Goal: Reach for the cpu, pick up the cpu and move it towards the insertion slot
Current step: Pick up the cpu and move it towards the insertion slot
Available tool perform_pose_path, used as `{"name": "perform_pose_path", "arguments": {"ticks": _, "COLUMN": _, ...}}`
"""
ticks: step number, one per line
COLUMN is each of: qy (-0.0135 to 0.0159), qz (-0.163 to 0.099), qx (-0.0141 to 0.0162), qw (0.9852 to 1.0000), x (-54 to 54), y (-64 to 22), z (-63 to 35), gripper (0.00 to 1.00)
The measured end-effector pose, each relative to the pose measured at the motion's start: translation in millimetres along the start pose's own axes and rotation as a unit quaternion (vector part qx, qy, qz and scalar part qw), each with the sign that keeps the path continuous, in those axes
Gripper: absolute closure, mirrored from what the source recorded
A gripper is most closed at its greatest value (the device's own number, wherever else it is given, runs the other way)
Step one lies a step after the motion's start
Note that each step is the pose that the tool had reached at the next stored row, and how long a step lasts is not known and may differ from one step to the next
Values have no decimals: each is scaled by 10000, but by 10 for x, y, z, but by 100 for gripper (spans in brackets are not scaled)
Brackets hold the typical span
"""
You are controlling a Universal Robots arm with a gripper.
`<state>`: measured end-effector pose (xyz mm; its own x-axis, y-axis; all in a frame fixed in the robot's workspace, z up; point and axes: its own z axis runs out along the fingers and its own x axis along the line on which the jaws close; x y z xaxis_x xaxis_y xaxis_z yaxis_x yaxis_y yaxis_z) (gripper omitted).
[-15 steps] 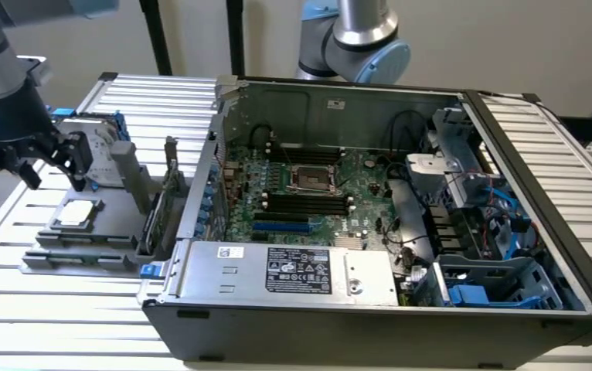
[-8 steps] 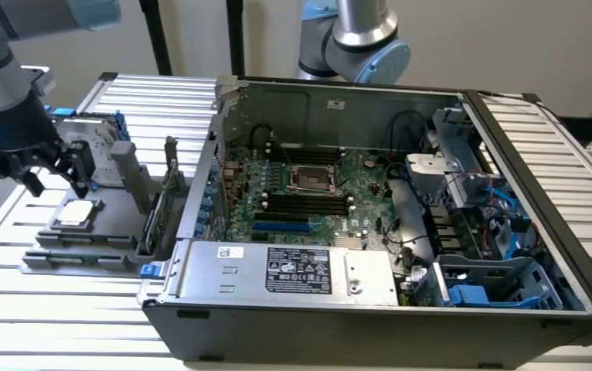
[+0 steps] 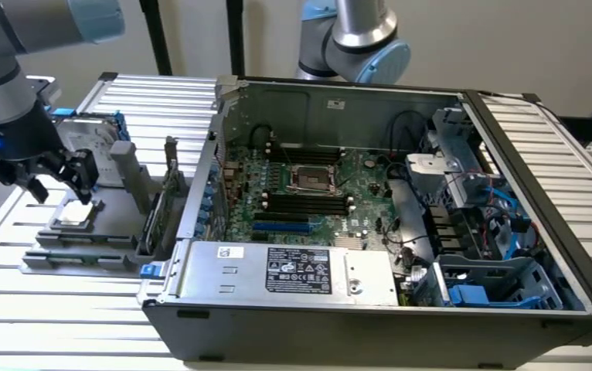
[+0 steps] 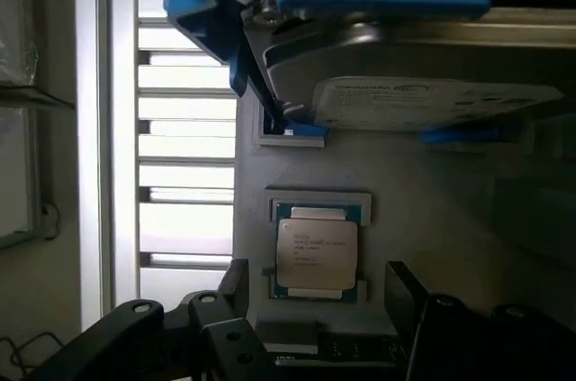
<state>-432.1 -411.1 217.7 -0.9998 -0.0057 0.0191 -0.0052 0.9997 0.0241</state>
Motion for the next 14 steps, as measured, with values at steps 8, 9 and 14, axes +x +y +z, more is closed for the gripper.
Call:
{"name": "perform_pose_path", "arguments": {"ticks": 8, "qy": -2, "qz": 73, "qx": -2, "qw": 10000, "x": -2, "y": -3, "z": 101, "gripper": 29}}
{"name": "perform_pose_path", "arguments": {"ticks": 9, "qy": -3, "qz": 77, "qx": -2, "qw": 10000, "x": -2, "y": -3, "z": 112, "gripper": 29}}
{"name": "perform_pose_path", "arguments": {"ticks": 14, "qy": -3, "qz": 112, "qx": -2, "qw": 9999, "x": -14, "y": -4, "z": 152, "gripper": 29}}
